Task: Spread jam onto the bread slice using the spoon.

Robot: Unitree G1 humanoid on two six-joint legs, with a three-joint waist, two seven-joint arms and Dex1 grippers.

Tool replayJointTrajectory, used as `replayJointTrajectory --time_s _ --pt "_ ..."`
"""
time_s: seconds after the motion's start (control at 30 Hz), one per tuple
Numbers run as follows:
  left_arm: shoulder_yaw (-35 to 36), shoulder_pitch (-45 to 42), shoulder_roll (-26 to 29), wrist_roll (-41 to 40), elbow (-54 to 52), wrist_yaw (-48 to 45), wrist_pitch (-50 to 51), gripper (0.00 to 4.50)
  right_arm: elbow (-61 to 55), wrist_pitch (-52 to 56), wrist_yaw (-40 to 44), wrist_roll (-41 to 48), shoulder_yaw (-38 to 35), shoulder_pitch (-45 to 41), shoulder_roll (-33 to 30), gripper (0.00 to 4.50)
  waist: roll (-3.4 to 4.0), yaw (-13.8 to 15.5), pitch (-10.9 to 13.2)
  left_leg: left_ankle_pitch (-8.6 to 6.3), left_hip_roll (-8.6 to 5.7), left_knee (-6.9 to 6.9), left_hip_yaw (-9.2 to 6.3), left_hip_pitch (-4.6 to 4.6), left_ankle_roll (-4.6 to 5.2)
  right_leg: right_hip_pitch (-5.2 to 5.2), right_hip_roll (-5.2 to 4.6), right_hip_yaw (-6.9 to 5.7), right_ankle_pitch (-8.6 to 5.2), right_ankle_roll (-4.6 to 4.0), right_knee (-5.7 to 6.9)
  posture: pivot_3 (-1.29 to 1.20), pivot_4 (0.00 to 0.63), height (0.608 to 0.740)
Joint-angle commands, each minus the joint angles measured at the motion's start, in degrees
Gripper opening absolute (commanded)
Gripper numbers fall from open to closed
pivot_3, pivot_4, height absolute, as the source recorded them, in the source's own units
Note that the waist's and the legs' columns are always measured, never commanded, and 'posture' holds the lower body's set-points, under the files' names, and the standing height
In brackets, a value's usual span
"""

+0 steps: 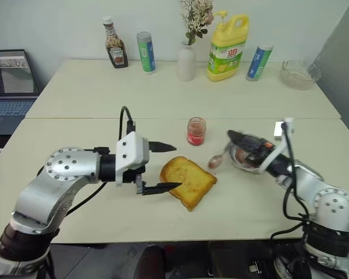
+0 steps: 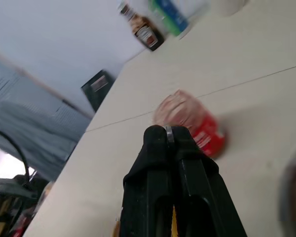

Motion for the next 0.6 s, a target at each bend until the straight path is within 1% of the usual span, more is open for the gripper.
replayJointTrajectory --time_s 0.03,0.13,0.3,0.43,0.6 --pt "-2.88 -1.92 -1.31 1.65 0.68 0.15 -0.80 4.50 2.41 -4.52 -0.59 -0.60 -5.40 0.64 -2.69 0.03 0.00 -0.10 0.00 0.00 0.00 -0.01 0.00 0.01 0.00 0.00 0.01 0.00 0.00 0.00 0.00 0.00 0.150 0.740" --pt "-4.81 -2.92 -2.83 2.21 1.57 -0.20 -1.53 4.50 6.38 -7.24 -0.95 -2.63 -6.60 0.93 -3.06 0.03 0.00 -0.26 0.00 0.00 0.01 -0.01 0.01 0.06 0.01 0.01 0.03 0.04 0.00 -0.01 0.04 0.00 0.150 0.740" --pt "-6.55 -4.03 -4.91 3.26 2.97 -0.49 -2.08 4.50 13.15 -11.31 -1.84 -6.43 -6.46 -0.63 -1.49 0.03 0.01 -0.31 0.00 0.01 0.01 0.00 0.01 0.06 0.01 0.00 0.04 0.05 0.00 -0.01 0.06 0.00 0.150 0.740" --pt "-7.51 -4.59 -6.18 3.99 4.01 -0.82 -2.61 4.50 17.24 -13.54 -0.91 -10.16 -4.87 -2.21 -0.66 0.03 0.02 -0.33 0.01 0.01 0.01 0.00 0.03 0.07 0.01 0.00 0.04 0.06 0.01 -0.01 0.06 0.00 0.150 0.740" --pt "-7.97 -4.07 -6.78 4.88 4.38 -0.95 -3.33 4.50 18.86 -13.91 1.20 -12.94 -2.99 -2.63 -0.93 0.03 0.02 -0.14 0.01 0.01 0.00 0.00 0.03 0.06 0.01 0.00 0.04 0.06 0.01 -0.01 0.05 0.00 0.150 0.740"
